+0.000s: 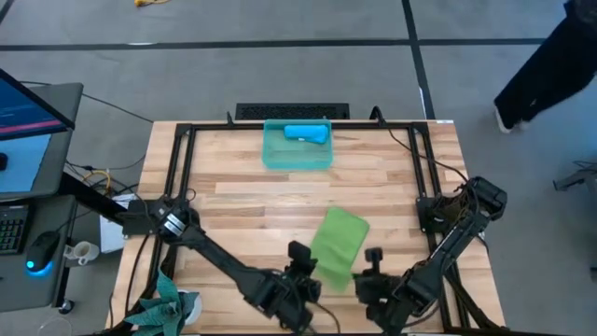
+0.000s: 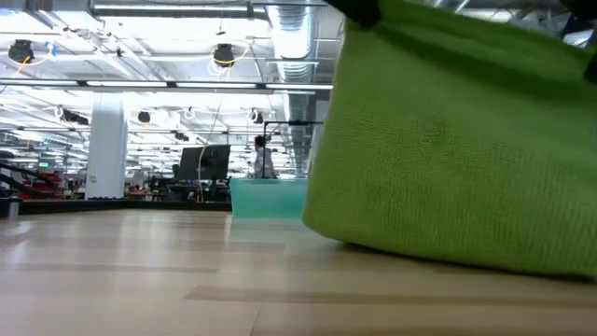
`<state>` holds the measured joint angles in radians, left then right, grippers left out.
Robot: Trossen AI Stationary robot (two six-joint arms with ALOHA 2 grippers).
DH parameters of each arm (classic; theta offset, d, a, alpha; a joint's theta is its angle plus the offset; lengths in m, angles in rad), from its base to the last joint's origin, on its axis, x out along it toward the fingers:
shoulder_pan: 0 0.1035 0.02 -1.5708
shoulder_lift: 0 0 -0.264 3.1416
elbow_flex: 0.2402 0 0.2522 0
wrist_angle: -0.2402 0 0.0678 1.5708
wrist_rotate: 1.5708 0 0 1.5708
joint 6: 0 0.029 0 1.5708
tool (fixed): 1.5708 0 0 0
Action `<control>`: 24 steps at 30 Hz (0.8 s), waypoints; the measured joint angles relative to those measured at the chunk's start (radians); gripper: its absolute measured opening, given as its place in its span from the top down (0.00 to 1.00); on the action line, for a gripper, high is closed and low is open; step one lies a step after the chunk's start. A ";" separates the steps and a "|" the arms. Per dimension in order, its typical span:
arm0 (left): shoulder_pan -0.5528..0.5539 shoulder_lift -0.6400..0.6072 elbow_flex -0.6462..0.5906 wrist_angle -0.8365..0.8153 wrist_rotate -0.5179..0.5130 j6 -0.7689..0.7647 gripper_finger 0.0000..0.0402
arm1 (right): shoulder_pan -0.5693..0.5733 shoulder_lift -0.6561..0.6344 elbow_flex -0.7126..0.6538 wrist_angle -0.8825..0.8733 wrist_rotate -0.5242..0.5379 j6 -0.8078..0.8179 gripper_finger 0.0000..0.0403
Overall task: Roll microfiber towels into tight, uniform cylinder then place into a basket
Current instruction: Fold the green microfiber cloth
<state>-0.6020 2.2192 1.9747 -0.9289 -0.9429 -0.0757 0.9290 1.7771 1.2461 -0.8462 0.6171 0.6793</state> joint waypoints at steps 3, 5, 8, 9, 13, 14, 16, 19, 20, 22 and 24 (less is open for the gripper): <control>0.036 0.000 0.000 0.004 0.003 0.037 0.99 | -0.019 0.000 0.001 -0.126 0.009 0.093 0.99; 0.063 0.000 0.000 0.005 0.003 0.060 0.99 | -0.032 0.000 0.001 -0.204 0.015 0.146 0.99; 0.105 0.000 0.000 0.009 0.042 0.072 0.99 | -0.055 0.000 -0.004 -0.291 0.019 0.193 0.99; 0.120 0.000 0.000 0.008 0.059 0.072 0.99 | -0.064 0.000 -0.011 -0.300 0.017 0.194 0.99; 0.176 0.004 -0.012 0.016 0.088 0.079 0.99 | -0.093 0.000 -0.048 -0.301 -0.005 0.188 0.98; 0.189 0.006 -0.019 0.016 0.098 0.080 0.99 | -0.098 0.000 -0.058 -0.301 -0.007 0.188 0.98; 0.214 0.007 -0.038 0.038 0.133 0.082 0.99 | -0.108 0.000 -0.081 -0.300 -0.011 0.188 0.99; 0.244 0.007 -0.061 0.102 0.179 0.103 0.99 | -0.125 0.000 -0.119 -0.300 -0.026 0.195 0.99; 0.251 0.007 -0.067 0.127 0.181 0.116 0.99 | -0.131 0.000 -0.130 -0.300 -0.029 0.203 0.99; 0.263 0.007 -0.084 0.184 0.191 0.137 0.99 | -0.146 0.000 -0.154 -0.300 -0.035 0.211 0.99; 0.275 0.007 -0.099 0.218 0.227 0.148 0.99 | -0.161 0.001 -0.178 -0.298 -0.036 0.214 0.99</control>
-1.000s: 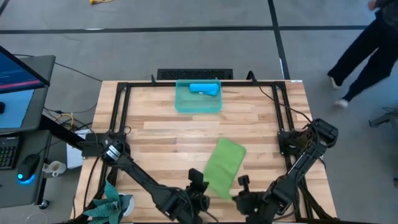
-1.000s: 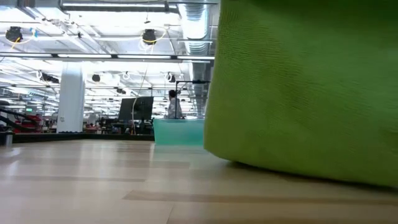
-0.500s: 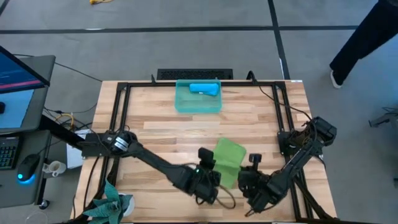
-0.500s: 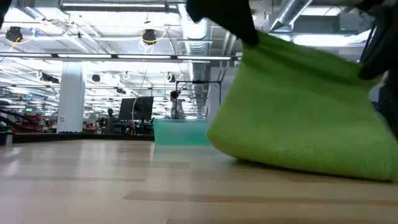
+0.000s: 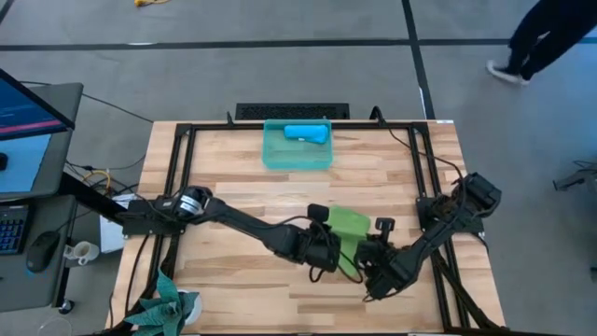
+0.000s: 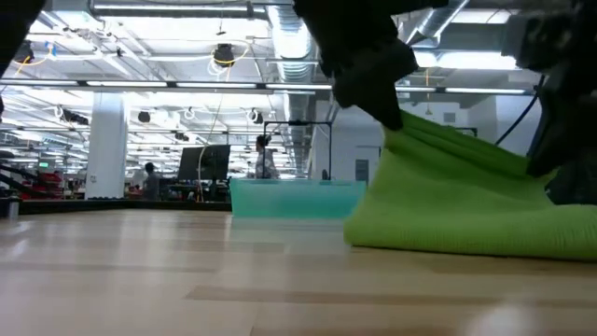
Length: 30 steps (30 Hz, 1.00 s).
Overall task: Roll microfiber towels into tight, uniform cylinder then place into a basket
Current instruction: Fold the green microfiber cloth
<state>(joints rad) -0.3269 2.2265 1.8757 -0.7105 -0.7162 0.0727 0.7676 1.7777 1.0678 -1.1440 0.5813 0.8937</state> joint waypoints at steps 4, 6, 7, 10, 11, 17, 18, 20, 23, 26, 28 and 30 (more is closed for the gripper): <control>0.018 0.000 -0.016 0.017 0.019 -0.007 0.99 | -0.029 0.000 -0.034 0.010 0.008 0.023 0.99; 0.026 0.000 -0.016 0.016 0.021 -0.013 0.99 | -0.040 0.000 -0.043 0.010 0.013 0.023 0.99; 0.029 0.000 -0.016 0.019 0.021 -0.012 0.99 | -0.045 0.000 -0.046 0.010 0.016 0.023 0.99; 0.038 0.000 -0.016 0.022 0.022 -0.006 0.99 | -0.060 0.001 -0.048 0.011 0.014 0.023 0.99; 0.043 0.000 -0.016 0.021 0.029 -0.006 0.99 | -0.064 0.001 -0.048 0.013 0.011 0.023 0.99; 0.061 0.000 -0.016 0.015 0.151 -0.012 0.99 | -0.069 0.001 -0.050 0.026 -0.004 0.009 0.99; 0.062 0.000 -0.016 0.015 0.154 -0.014 0.99 | -0.069 0.001 -0.050 0.026 -0.003 0.011 0.99; 0.062 0.000 -0.016 0.015 0.147 -0.014 0.99 | -0.069 0.001 -0.050 0.026 -0.001 0.015 0.99; 0.062 0.000 -0.016 0.012 0.143 -0.014 0.97 | -0.070 0.001 -0.050 0.025 -0.002 0.016 0.99; 0.062 0.000 -0.016 -0.006 0.149 -0.014 0.92 | -0.076 0.002 -0.053 0.020 -0.014 0.016 0.99; 0.062 0.000 -0.016 -0.019 0.151 -0.020 0.87 | -0.086 0.002 -0.053 0.023 -0.010 0.016 0.99; 0.061 0.000 -0.016 -0.037 0.152 -0.030 0.82 | -0.095 0.002 -0.058 0.038 -0.003 0.016 0.99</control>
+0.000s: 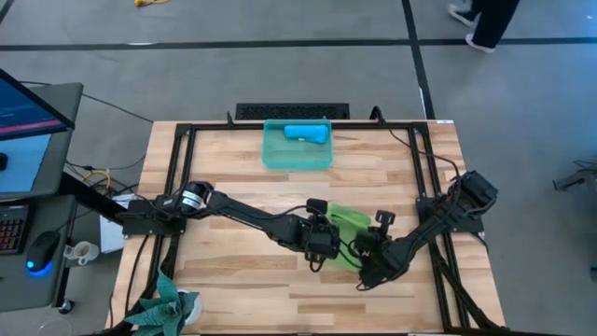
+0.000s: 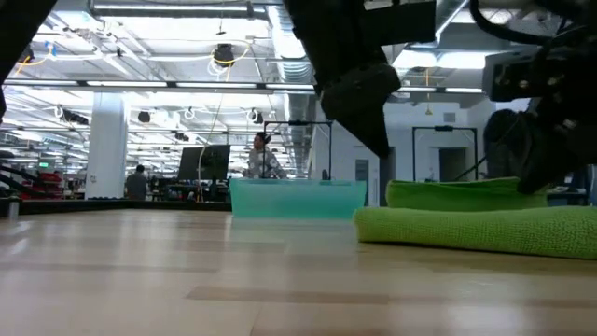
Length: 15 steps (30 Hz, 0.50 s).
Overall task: Roll microfiber towels into tight, uniform cylinder then place into a basket
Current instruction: Fold the green microfiber cloth
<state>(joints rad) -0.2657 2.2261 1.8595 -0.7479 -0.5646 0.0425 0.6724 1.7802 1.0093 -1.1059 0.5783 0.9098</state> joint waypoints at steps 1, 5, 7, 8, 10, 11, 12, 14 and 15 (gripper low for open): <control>0.000 0.000 0.000 -0.017 0.001 -0.006 0.80 | -0.005 0.000 -0.005 0.008 0.003 -0.001 0.99; 0.000 0.000 0.000 -0.078 0.010 -0.039 0.74 | -0.021 0.000 -0.018 0.015 0.011 -0.001 0.99; -0.006 0.000 0.000 -0.096 0.011 -0.046 0.73 | -0.022 0.000 -0.018 0.015 0.020 -0.001 0.99; -0.012 0.000 0.000 -0.098 0.010 -0.046 0.73 | -0.022 0.000 -0.018 0.014 0.025 -0.002 0.99; -0.032 0.000 0.000 -0.098 0.011 -0.037 0.73 | -0.022 0.000 -0.018 0.007 0.039 -0.001 0.99; -0.041 0.000 0.000 -0.096 0.018 -0.033 0.73 | -0.024 0.000 -0.018 0.005 0.046 -0.002 0.99; -0.051 0.000 0.000 -0.093 0.030 -0.031 0.73 | -0.028 0.000 -0.018 0.006 0.045 -0.008 0.99; -0.065 0.000 0.000 -0.085 0.062 -0.030 0.73 | -0.039 0.000 -0.018 0.011 0.027 -0.031 0.97; -0.071 0.000 0.000 -0.080 0.083 -0.030 0.73 | -0.045 0.000 -0.018 0.013 0.025 -0.044 0.96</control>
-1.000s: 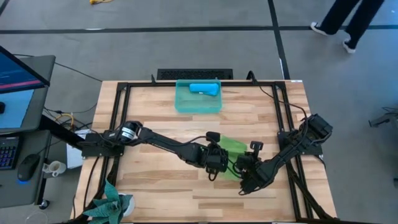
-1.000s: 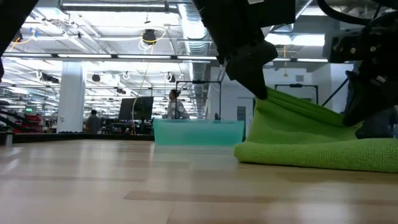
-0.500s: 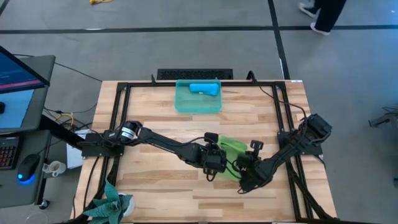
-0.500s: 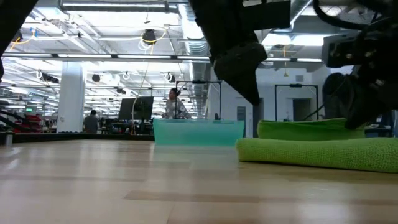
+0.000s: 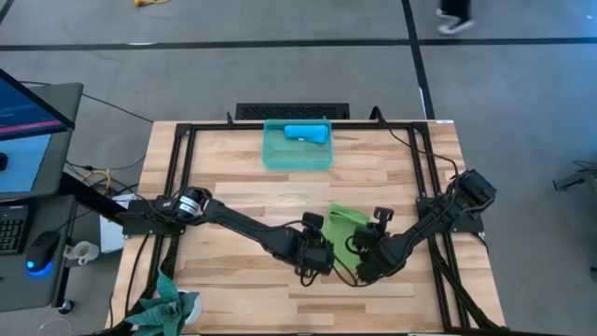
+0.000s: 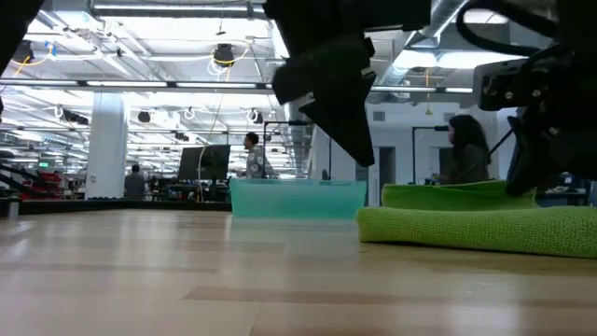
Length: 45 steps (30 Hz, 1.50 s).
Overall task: Roll microfiber towels into tight, uniform cylinder then place into a basket
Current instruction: Fold the green microfiber cloth, then roll the green microfiber cloth
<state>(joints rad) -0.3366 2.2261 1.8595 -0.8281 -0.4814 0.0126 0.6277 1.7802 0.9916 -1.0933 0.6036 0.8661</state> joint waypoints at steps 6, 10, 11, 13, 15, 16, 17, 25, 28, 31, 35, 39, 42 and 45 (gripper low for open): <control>-0.018 0.000 0.000 0.046 0.084 0.009 0.73 | -0.036 0.000 0.000 0.006 0.008 -0.009 0.83; -0.019 0.000 0.000 0.103 0.097 0.047 0.73 | -0.051 -0.001 0.001 -0.001 0.013 -0.010 0.72; -0.019 0.000 0.000 0.118 0.113 0.055 0.73 | -0.055 -0.001 0.001 -0.006 0.012 -0.010 0.70; -0.016 0.000 0.000 0.140 0.144 0.070 0.73 | -0.061 -0.001 0.006 -0.031 0.005 -0.006 0.66; -0.016 0.000 0.000 0.157 0.159 0.082 0.73 | -0.060 -0.002 0.022 -0.092 0.005 0.023 0.63; -0.016 0.000 0.000 0.161 0.161 0.087 0.73 | -0.057 -0.002 0.030 -0.126 0.008 0.046 0.62; -0.016 0.000 0.000 0.166 0.162 0.093 0.73 | -0.050 -0.002 0.039 -0.166 0.013 0.068 0.61; -0.017 0.000 0.000 0.175 0.165 0.107 0.73 | 0.120 -0.104 0.045 -0.368 0.066 0.337 0.61; -0.019 0.000 -0.017 0.241 0.208 0.103 0.73 | 0.210 -0.193 0.020 -0.343 0.082 0.432 0.63; -0.025 0.000 -0.093 0.387 0.225 0.139 0.73 | 0.284 -0.277 -0.016 -0.294 0.096 0.496 0.65; -0.027 0.001 -0.151 0.481 0.238 0.147 0.73 | 0.351 -0.355 -0.062 -0.224 0.148 0.524 0.66; -0.016 0.002 -0.162 0.483 0.235 0.155 0.73 | 0.383 -0.402 -0.102 -0.171 0.204 0.517 0.66; 0.004 0.001 -0.160 0.520 0.234 0.187 0.73 | 0.386 -0.420 -0.119 -0.146 0.219 0.517 0.66; 0.038 0.001 -0.160 0.519 0.239 0.184 0.73 | 0.377 -0.422 -0.128 -0.120 0.221 0.515 0.66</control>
<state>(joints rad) -0.2986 2.2269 1.6994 -0.3093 -0.2424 0.1965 1.0043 1.3580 0.8633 -1.2137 0.8243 1.3808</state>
